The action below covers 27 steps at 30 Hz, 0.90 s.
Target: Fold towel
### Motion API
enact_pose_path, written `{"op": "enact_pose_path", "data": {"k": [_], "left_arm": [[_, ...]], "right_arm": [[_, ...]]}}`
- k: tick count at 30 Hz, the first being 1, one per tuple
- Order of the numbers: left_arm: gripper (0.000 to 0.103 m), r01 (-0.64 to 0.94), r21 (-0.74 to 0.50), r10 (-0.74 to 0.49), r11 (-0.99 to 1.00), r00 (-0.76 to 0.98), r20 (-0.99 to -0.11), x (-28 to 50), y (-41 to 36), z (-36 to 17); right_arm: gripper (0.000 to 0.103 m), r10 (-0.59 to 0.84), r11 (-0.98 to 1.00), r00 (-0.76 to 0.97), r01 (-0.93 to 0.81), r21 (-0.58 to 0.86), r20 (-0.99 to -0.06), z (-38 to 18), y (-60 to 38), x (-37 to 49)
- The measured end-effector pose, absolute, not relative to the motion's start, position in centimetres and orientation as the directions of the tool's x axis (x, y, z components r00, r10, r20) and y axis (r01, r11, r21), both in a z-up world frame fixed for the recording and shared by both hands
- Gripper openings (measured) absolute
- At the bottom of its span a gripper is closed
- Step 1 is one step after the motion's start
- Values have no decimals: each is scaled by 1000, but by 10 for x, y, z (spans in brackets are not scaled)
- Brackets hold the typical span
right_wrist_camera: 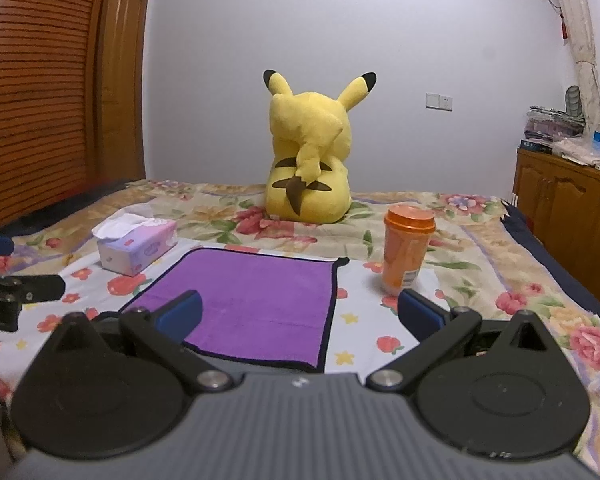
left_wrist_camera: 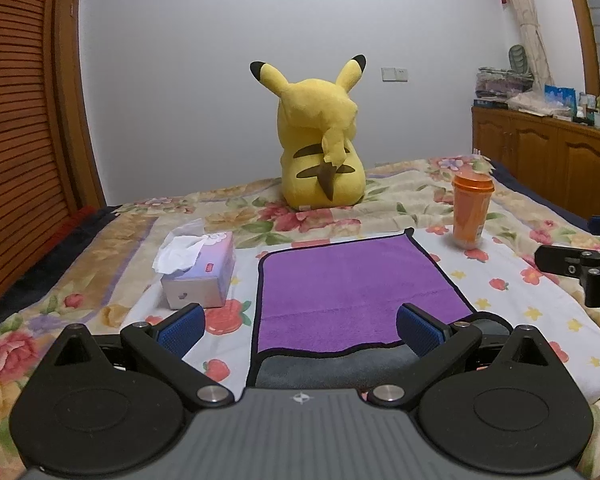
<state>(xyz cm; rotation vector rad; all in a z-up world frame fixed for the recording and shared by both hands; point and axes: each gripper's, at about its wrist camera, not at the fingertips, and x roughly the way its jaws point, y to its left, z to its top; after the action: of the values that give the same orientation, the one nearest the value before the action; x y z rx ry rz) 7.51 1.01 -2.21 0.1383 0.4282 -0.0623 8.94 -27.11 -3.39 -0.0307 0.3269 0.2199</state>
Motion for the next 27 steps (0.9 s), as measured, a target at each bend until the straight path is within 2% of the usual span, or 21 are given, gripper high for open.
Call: {"op": "enact_pose_path", "data": {"k": [10, 20, 25, 27], "left_arm": [[103, 84, 123, -22, 989, 900, -436, 96, 19, -28], [103, 104, 128, -34, 986, 889, -457, 122, 30, -36], [103, 126, 117, -53, 985, 869, -491, 135, 36, -44], [100, 137, 110, -62, 984, 858, -510, 141, 38, -47]], "right_arm": [[103, 209, 975, 917, -224, -6, -339, -39, -270, 114], [103, 238, 966, 887, -257, 4, -395, -46, -270, 137], [103, 244, 964, 871, -265, 11, -427, -52, -270, 149], [103, 246, 962, 864, -271, 6, -440, -54, -268, 152]]}}
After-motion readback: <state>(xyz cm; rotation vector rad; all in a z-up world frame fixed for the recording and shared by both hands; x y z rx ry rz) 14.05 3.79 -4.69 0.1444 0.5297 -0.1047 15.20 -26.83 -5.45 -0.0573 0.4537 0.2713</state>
